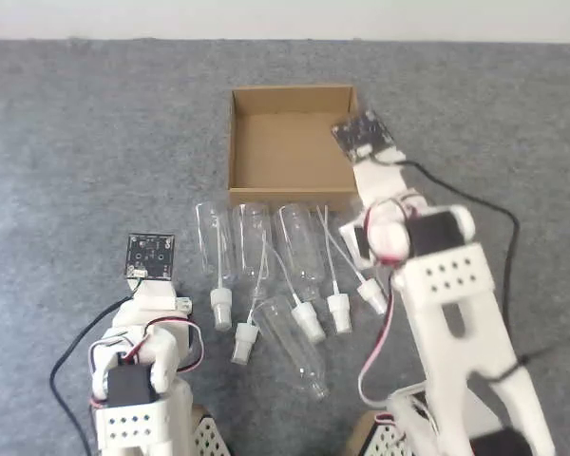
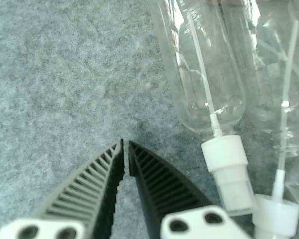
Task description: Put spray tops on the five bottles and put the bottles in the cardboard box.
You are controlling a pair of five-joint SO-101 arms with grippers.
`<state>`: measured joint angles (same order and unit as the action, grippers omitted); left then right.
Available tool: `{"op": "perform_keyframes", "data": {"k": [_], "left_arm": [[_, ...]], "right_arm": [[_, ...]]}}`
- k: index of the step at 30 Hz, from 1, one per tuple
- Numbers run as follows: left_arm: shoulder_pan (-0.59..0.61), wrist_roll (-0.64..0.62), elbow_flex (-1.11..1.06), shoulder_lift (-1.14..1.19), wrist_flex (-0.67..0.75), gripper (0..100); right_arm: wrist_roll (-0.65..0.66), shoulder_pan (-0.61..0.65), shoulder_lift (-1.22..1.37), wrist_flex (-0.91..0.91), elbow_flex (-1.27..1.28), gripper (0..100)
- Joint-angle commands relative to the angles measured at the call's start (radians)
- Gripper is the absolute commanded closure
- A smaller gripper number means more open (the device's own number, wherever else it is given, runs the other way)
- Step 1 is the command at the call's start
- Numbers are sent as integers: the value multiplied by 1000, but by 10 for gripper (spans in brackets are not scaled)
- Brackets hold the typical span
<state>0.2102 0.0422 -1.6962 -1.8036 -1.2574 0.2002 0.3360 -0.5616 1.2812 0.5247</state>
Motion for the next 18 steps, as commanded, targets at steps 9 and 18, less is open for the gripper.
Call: {"op": "perform_keyframes", "data": {"k": [9,18], "left_arm": [[2,3,12,-21,-6,985],[2,3,12,-21,-6,985]], "right_arm": [[-95,-2,-349,-232,308,858],[-150,-81,-493,-366,476,859]]}}
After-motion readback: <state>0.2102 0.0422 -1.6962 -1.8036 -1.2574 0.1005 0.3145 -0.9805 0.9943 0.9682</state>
